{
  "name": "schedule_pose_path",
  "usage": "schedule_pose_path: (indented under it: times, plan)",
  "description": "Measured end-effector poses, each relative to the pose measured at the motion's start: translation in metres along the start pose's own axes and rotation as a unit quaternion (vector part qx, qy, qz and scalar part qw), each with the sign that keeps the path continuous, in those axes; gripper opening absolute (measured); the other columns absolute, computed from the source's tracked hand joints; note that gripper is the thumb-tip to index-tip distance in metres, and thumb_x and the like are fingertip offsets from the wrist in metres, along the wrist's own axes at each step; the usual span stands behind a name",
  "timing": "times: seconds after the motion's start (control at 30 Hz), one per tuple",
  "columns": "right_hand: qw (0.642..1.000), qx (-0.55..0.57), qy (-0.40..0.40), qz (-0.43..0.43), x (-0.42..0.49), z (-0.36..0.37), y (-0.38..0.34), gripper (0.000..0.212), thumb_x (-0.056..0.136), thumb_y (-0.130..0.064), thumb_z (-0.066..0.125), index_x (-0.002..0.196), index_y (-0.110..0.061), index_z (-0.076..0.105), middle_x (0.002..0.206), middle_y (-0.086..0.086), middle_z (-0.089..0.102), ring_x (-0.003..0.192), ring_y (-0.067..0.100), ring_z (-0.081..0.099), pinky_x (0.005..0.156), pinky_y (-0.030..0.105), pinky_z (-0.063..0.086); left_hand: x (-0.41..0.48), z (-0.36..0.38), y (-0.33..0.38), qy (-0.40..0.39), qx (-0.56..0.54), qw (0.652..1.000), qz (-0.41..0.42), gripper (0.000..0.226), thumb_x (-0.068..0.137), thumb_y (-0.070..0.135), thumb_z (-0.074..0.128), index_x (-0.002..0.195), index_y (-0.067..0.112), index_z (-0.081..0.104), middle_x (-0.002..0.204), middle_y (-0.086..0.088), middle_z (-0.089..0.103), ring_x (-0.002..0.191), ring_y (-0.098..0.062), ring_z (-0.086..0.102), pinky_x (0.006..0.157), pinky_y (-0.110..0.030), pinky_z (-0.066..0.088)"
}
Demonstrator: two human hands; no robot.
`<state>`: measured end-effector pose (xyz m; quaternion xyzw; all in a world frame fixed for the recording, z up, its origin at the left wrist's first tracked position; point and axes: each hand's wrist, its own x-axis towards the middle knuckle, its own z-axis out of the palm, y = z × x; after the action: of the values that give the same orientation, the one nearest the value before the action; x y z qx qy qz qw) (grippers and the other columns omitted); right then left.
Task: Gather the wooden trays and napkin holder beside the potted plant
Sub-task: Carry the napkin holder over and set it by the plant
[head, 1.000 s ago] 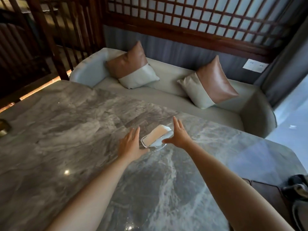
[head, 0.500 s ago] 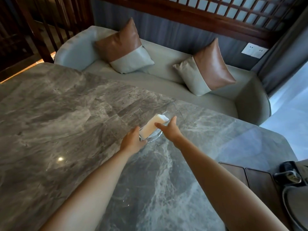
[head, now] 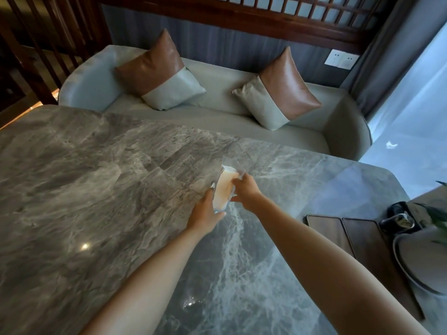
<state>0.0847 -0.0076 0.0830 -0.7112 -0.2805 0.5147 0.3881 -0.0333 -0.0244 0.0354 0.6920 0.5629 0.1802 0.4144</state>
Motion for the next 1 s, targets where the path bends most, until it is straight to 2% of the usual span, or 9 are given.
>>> schedule_pose_path:
  times: [0.13,0.23,0.33,0.5,0.67,0.77,0.83,0.93,1.0]
  plan:
    - [1.000,0.002,-0.001,-0.002,-0.016,-0.025,0.004,0.038,0.090,0.001,0.033,0.127,-0.001,0.043,0.116,0.024,0.055,0.110,0.035,0.055,0.090,0.051,0.050,-0.011,0.009,0.015,-0.042,-0.003,0.999,0.015,0.065,0.075,0.011,0.071,0.132,0.010,0.039,0.126,-0.009,0.059,0.111,-0.028,0.058,0.077,-0.026,0.039]
    - [1.000,0.002,-0.001,-0.022,-0.032,-0.053,0.001,0.039,0.089,0.004,0.034,0.126,0.000,0.044,0.089,0.011,0.055,0.096,0.030,0.054,0.079,0.048,0.052,-0.017,0.015,0.034,-0.085,0.002,0.996,0.032,0.071,0.073,0.014,0.073,0.134,0.013,0.036,0.129,-0.010,0.059,0.112,-0.028,0.058,0.084,-0.032,0.048]
    - [0.999,-0.002,-0.004,-0.044,-0.055,-0.089,-0.003,0.037,0.088,0.005,0.037,0.124,-0.002,0.046,0.081,0.006,0.051,0.079,0.025,0.055,0.067,0.040,0.051,-0.022,0.019,0.058,-0.154,0.011,0.986,0.059,0.080,0.074,0.014,0.076,0.140,0.013,0.032,0.134,-0.010,0.056,0.118,-0.026,0.056,0.095,-0.032,0.045]
    - [0.998,0.007,-0.029,-0.055,-0.102,-0.160,-0.005,0.029,0.089,0.005,0.039,0.110,-0.012,0.049,0.077,0.007,0.047,0.065,0.020,0.049,0.059,0.033,0.049,-0.024,0.026,0.105,-0.195,0.078,0.966,0.149,0.062,0.073,0.007,0.075,0.129,0.010,0.050,0.113,-0.015,0.065,0.089,-0.023,0.062,0.081,-0.026,0.047]
    - [0.999,-0.026,-0.028,-0.030,-0.152,-0.231,0.010,0.046,0.090,0.007,0.036,0.134,-0.003,0.038,0.080,0.005,0.050,0.063,0.013,0.056,0.054,0.025,0.053,-0.032,0.052,0.159,-0.153,0.117,0.955,0.226,0.089,0.070,0.014,0.078,0.142,0.017,0.026,0.139,-0.016,0.046,0.119,-0.033,0.053,0.100,-0.042,0.046]
    - [0.999,-0.045,-0.026,-0.009,-0.182,-0.270,0.025,0.046,0.090,0.007,0.036,0.135,-0.004,0.038,0.085,0.005,0.054,0.066,0.013,0.061,0.054,0.026,0.057,-0.044,0.077,0.193,-0.217,0.114,0.928,0.281,0.107,0.067,0.014,0.081,0.148,0.025,0.011,0.148,-0.016,0.033,0.129,-0.031,0.044,0.105,-0.040,0.042]
    - [0.998,-0.063,-0.019,0.006,-0.206,-0.297,0.039,0.045,0.091,0.007,0.035,0.133,-0.007,0.041,0.087,0.005,0.056,0.065,0.011,0.064,0.056,0.027,0.058,-0.057,0.103,0.217,-0.272,0.131,0.898,0.320,0.106,0.068,0.006,0.079,0.148,0.028,0.013,0.150,-0.016,0.030,0.128,-0.030,0.046,0.101,-0.034,0.043]
    - [0.996,-0.086,-0.010,0.028,-0.238,-0.333,0.063,0.045,0.090,0.007,0.038,0.131,-0.010,0.045,0.086,0.004,0.058,0.060,0.008,0.065,0.058,0.027,0.058,-0.079,0.147,0.249,-0.352,0.151,0.850,0.361,0.096,0.067,-0.004,0.077,0.145,0.021,0.028,0.138,-0.015,0.045,0.099,-0.024,0.057,0.082,-0.026,0.046]
    - [0.993,-0.107,0.015,0.044,-0.256,-0.354,0.081,0.046,0.090,0.006,0.039,0.130,-0.015,0.047,0.087,0.003,0.059,0.061,0.007,0.064,0.058,0.025,0.057,-0.094,0.178,0.264,-0.393,0.173,0.823,0.372,0.084,0.066,-0.005,0.076,0.138,0.017,0.041,0.115,-0.007,0.054,0.085,-0.019,0.054,0.075,-0.023,0.044]
